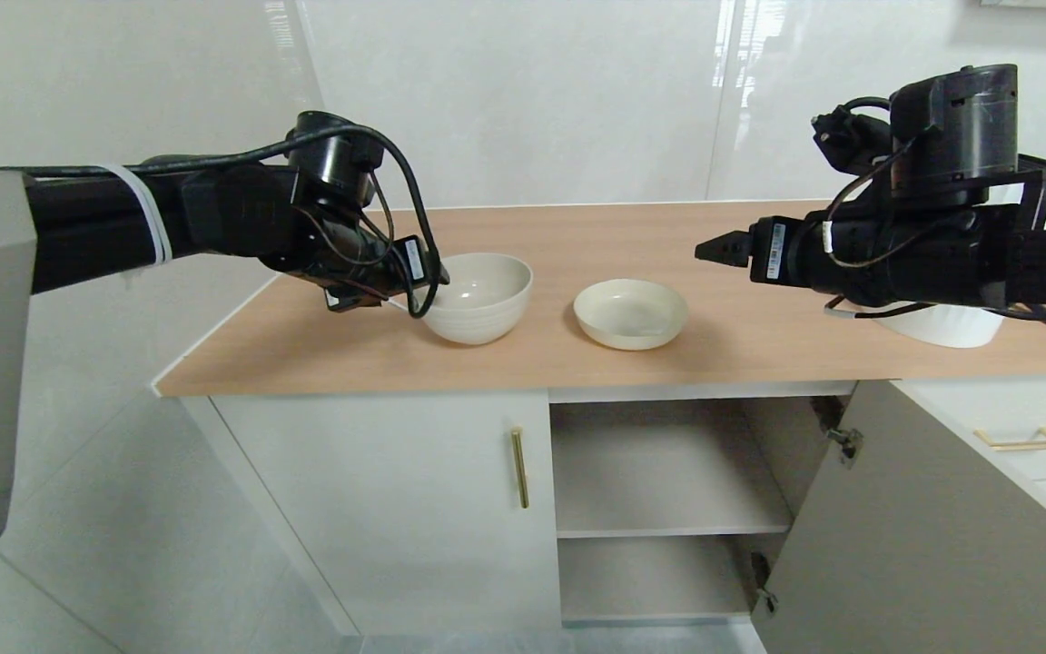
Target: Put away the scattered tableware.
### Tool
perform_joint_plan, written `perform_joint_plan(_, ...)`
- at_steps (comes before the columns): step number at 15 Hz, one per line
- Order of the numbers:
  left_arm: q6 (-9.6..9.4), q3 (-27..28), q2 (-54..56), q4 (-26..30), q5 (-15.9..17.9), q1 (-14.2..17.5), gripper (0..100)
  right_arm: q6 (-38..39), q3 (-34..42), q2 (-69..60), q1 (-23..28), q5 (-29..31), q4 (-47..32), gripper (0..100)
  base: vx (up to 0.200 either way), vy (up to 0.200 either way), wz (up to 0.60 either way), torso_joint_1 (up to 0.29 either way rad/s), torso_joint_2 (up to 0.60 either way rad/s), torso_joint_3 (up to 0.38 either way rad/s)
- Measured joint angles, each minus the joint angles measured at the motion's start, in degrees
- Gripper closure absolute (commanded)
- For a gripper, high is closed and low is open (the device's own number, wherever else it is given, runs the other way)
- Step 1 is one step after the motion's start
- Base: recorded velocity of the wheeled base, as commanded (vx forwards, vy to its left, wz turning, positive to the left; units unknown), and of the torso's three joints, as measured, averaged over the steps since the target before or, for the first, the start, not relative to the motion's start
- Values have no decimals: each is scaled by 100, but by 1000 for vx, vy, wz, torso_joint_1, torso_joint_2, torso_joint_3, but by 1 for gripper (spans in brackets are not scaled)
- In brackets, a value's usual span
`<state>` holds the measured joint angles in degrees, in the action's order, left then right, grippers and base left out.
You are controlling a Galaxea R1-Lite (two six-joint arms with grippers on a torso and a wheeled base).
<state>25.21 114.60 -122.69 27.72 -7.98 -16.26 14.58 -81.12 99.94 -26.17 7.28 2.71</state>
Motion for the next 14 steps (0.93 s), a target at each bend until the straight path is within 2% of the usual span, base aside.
perform_joint_plan(6,21,0,39,2,5,1,100,-7,-9,37,0,2,-4,0,0,0,0,0,0,0)
perform_joint_plan(9,210,-66,480,57,57,-10,100,-16,-177,212,0,52,-167,0,0,0,0,0,0,0)
perform_joint_plan(10,282,-243,731,63,150,-20,100,-16,-350,325,0,139,-414,0,0,0,0,0,0,0)
perform_joint_plan(12,339,-916,1398,22,588,-38,100,20,-852,653,-9,536,-864,0,0,0,0,0,0,0)
perform_joint_plan(14,363,-1963,2159,-358,979,-46,100,105,-1290,1111,-50,974,-1012,0,0,0,0,0,0,0)
